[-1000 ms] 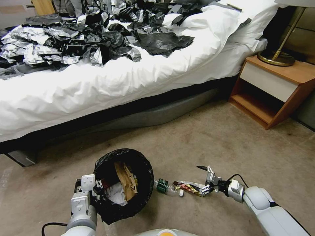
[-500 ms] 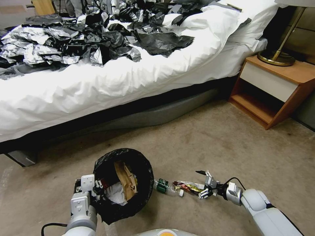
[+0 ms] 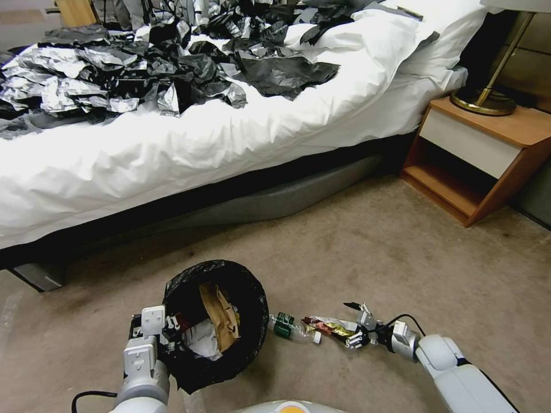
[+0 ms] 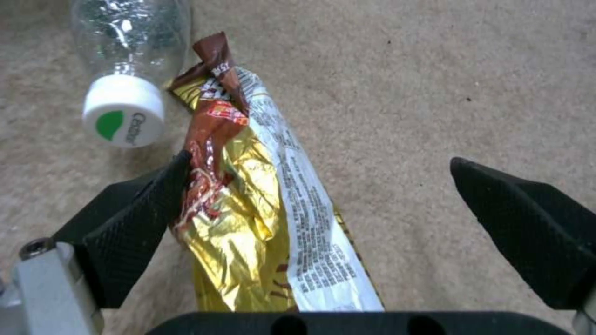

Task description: Pick up the trash bin, then pick up the garbage from the floor and place it into the trash bin.

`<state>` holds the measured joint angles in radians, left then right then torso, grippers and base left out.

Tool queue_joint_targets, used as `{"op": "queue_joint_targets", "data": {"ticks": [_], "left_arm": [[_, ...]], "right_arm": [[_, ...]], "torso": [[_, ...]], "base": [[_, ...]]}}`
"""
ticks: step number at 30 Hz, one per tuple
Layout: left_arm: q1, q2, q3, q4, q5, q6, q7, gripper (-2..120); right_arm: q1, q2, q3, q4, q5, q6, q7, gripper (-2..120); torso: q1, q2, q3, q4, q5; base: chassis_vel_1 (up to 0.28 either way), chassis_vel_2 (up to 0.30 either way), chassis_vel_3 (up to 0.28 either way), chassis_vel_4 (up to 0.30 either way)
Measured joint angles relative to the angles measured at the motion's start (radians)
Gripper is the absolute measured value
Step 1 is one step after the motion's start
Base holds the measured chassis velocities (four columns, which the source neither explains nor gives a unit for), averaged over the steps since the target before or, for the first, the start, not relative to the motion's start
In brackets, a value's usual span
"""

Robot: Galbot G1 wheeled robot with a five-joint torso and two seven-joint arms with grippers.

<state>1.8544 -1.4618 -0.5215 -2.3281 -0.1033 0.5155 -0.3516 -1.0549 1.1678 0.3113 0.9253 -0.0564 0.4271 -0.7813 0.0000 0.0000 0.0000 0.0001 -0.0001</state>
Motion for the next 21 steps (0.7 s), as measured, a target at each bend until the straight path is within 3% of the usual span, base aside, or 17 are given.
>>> {"op": "queue_joint_targets", "data": {"ticks": [21], "left_arm": [[-0.007,0.0,-0.001,0.006,-0.002,0.0,0.0,0]], "right_arm": [[-0.003,0.068,-0.029,-0.046,-0.037,0.008,0.019,95]], "torso": [[0.0,0.0,0.0,0.0,0.0]], "base": [[0.0,0.0,0.0,0.0]]}}
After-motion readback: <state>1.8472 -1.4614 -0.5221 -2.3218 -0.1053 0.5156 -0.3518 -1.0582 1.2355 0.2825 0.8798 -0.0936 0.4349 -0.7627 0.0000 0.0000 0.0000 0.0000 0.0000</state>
